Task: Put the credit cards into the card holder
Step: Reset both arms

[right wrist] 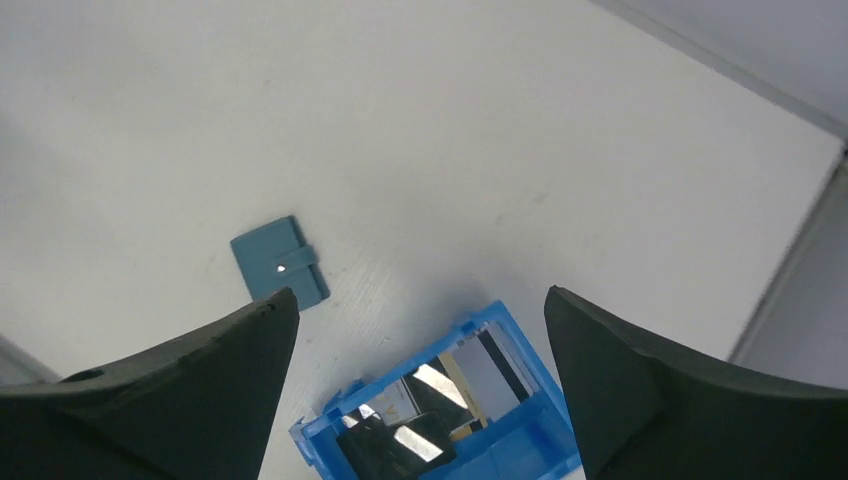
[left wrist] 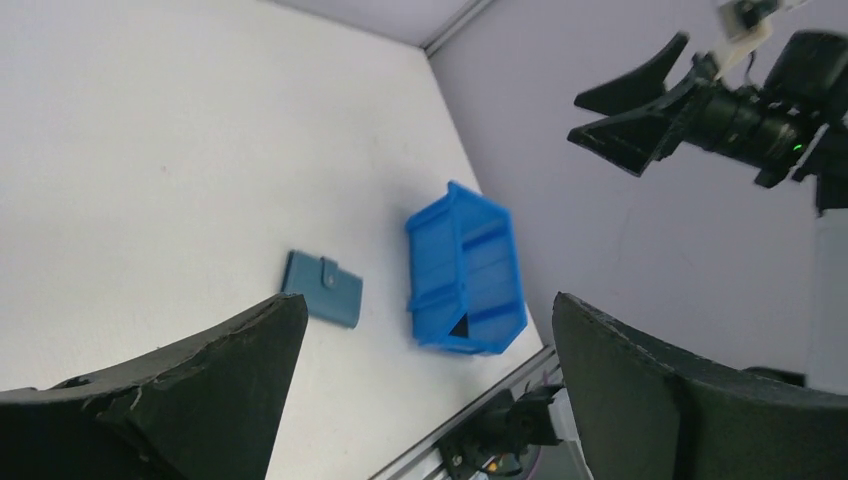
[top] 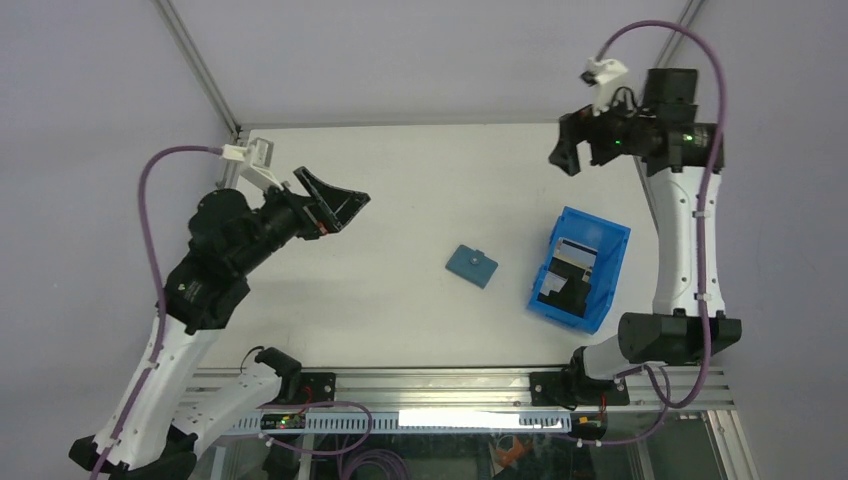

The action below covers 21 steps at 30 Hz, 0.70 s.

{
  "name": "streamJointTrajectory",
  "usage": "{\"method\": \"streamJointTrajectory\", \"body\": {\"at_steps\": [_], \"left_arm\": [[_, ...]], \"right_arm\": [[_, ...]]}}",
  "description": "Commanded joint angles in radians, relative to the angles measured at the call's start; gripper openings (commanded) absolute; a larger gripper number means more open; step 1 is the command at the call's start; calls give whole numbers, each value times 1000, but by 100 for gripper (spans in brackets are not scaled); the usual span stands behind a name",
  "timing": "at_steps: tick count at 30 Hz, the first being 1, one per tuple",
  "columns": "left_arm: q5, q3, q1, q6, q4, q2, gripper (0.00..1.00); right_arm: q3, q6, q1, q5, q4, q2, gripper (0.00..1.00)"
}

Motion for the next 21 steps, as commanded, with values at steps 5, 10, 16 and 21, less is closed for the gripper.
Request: {"method": "streamJointTrajectory", "body": {"at_steps": [5,10,16,21], "left_arm": [[17,448,21,151,-361,102,99],[7,550,22,139,-397,102,99],[-12,590,22,136,-424,76,99],[-39,584,22,136,-442,56,99]], "right_arm": [[45,361,-212,157,201,-160,98],[4,493,-215,228,264,-233,98],[-29,679,-216,347,301,-268,98],[-26,709,-218,343,291,-275,98]]}}
